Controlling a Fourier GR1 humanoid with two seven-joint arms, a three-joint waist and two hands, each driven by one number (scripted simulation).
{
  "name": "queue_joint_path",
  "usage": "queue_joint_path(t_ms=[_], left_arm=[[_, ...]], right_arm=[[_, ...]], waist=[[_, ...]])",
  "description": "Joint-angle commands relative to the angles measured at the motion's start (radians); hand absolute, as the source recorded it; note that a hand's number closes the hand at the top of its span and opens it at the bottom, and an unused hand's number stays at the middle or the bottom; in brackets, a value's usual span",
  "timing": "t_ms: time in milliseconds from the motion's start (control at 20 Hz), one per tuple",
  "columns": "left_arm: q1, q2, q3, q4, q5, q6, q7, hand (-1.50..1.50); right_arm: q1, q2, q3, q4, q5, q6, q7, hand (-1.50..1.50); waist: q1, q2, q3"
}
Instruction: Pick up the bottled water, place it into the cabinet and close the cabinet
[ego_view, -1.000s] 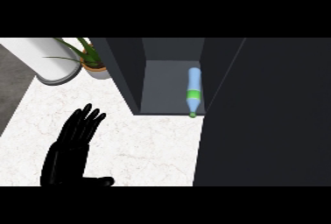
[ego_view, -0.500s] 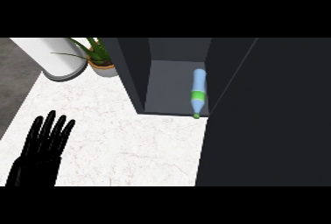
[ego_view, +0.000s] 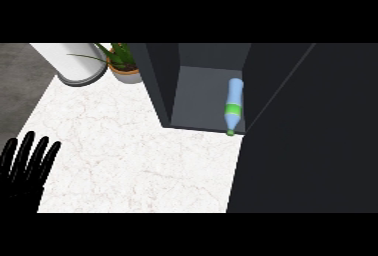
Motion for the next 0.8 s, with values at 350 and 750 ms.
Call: queue_joint_path(t_ms=[350,750], left_arm=[[0.019,0.072,0.062,-0.009,0.049,-0.108,0.008,-1.50],[-0.002,0.105,0.086,-0.005,0.071,-0.145,0.028,-1.50]], right_arm=[[-0.157,0.031,0.189,-0.053,-0.008,0.037,0.162,1.50],[-0.281,-0.004,0.133,-0.014,0.007,0.072,0.199,1.50]], waist=[[0.076,0.028,-0.004],[0.125,0.040,-0.010]])
